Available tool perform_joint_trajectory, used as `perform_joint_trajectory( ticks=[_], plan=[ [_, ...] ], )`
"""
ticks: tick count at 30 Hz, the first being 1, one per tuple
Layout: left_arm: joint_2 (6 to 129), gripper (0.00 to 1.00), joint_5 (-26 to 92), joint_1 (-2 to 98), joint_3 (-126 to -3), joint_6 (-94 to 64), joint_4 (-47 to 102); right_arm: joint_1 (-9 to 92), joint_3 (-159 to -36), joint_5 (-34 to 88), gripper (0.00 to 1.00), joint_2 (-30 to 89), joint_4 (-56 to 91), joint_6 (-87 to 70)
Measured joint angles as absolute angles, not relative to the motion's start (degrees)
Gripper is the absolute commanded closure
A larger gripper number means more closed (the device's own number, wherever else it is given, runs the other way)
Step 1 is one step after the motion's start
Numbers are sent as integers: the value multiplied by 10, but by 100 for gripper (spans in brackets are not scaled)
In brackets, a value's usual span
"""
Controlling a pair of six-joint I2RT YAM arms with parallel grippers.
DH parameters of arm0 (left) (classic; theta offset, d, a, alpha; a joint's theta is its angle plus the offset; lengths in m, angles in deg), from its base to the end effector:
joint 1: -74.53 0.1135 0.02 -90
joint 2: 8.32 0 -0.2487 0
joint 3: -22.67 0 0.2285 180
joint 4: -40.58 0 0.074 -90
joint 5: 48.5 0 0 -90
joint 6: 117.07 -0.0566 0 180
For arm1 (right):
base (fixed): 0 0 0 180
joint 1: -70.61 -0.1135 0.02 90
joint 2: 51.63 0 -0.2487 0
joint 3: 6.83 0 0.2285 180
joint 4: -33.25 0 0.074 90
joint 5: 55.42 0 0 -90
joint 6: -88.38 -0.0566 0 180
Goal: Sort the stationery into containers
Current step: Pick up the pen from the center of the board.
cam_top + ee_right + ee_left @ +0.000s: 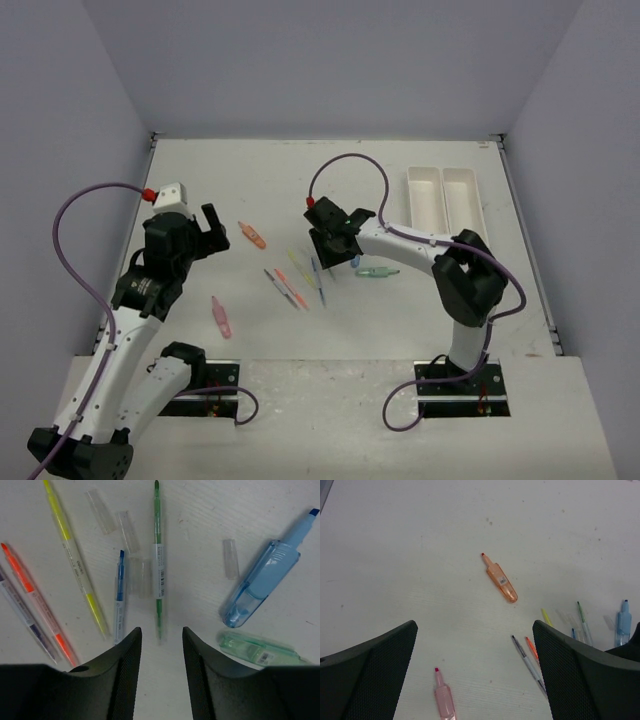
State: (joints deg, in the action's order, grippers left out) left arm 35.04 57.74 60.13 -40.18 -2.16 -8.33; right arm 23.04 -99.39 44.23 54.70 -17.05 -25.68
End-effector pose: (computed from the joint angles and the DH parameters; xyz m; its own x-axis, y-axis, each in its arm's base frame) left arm 0.1651 -0.0260 0.2974 -0.4327 -0.3064 -0.8479 -0.1978 0.9498 -0.2423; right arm 0.2557 0.2657 0.1810 -0.8305 -0.3129 -0.4607 -0.3719 0.9274 0.0406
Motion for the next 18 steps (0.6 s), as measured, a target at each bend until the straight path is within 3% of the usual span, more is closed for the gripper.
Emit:
perform_joint_trajectory(
  ticks=[18],
  plan=[
    [365, 0, 547, 601, -399, -26, -81, 230, -1006, 441, 73, 622, -168, -245]
  ],
)
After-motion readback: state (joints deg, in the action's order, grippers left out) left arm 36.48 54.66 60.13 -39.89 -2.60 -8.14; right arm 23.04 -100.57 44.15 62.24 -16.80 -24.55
